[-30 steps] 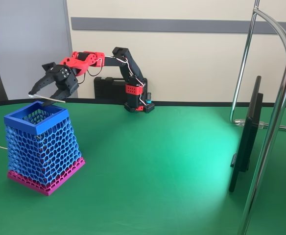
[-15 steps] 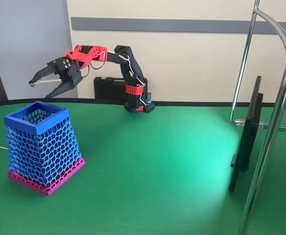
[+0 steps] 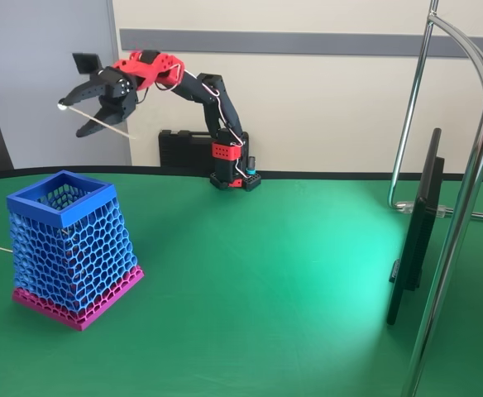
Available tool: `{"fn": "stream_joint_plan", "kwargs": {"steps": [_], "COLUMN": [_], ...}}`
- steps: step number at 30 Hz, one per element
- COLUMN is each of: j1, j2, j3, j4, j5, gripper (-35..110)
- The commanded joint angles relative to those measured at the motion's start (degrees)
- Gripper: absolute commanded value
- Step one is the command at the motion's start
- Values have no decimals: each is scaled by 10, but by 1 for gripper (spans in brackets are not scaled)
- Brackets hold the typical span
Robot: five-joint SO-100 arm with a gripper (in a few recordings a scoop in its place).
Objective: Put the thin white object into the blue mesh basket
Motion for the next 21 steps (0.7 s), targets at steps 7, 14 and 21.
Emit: {"fn": "stream_joint_plan", "kwargs": {"steps": [7, 14, 21], "j1": [40, 33, 35], "j2": [7, -30, -82], "j3": [-47, -102, -174], "j4": [85, 85, 74], "j5": [-203, -292, -354], "gripper": [38, 37, 37]}}
